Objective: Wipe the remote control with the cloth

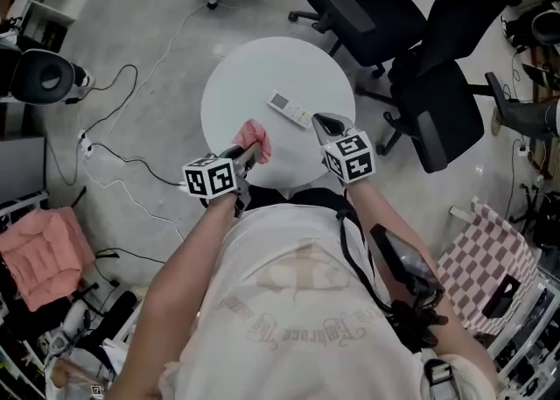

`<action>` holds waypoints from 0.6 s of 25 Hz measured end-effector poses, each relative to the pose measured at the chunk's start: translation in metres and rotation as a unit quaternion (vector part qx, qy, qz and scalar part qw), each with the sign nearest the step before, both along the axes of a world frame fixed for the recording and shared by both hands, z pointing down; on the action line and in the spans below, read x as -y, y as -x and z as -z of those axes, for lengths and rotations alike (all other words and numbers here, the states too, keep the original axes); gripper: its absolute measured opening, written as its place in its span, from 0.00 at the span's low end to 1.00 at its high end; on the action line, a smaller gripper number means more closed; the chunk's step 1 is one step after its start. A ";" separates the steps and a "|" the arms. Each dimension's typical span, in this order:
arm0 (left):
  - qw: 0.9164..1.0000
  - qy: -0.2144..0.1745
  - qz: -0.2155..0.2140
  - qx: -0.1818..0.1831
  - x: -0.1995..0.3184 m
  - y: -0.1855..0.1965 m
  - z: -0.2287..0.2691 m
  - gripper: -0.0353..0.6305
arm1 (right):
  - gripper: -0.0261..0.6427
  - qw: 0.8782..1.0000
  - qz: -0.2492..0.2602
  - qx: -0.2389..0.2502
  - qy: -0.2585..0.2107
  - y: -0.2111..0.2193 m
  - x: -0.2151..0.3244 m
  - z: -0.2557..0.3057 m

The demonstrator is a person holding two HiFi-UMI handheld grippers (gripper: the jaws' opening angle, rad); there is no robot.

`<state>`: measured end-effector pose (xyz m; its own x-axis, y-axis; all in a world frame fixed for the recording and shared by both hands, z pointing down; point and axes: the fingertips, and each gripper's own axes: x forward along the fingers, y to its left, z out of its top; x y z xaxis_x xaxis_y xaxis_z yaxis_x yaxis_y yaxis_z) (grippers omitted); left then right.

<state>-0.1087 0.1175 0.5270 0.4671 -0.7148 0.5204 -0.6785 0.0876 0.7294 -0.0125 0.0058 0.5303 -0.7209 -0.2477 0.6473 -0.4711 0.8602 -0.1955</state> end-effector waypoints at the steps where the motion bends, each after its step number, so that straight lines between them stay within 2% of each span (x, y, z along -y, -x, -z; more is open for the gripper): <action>1: 1.000 -0.010 -0.007 0.008 -0.003 0.001 0.005 0.09 | 0.05 1.000 -0.007 0.014 -0.004 -0.002 -0.004 0.010; 6: 0.995 -0.067 -0.051 0.056 -0.005 0.001 0.026 0.09 | 0.05 0.997 -0.037 0.054 -0.032 -0.019 -0.015 0.048; 8: 0.992 -0.077 -0.069 0.069 -0.008 0.000 0.028 0.09 | 0.05 0.996 -0.045 0.063 -0.036 -0.026 -0.022 0.057; 15: 0.989 -0.093 -0.090 0.066 -0.013 0.007 0.031 0.09 | 0.05 0.993 -0.085 0.073 -0.038 -0.034 -0.039 0.064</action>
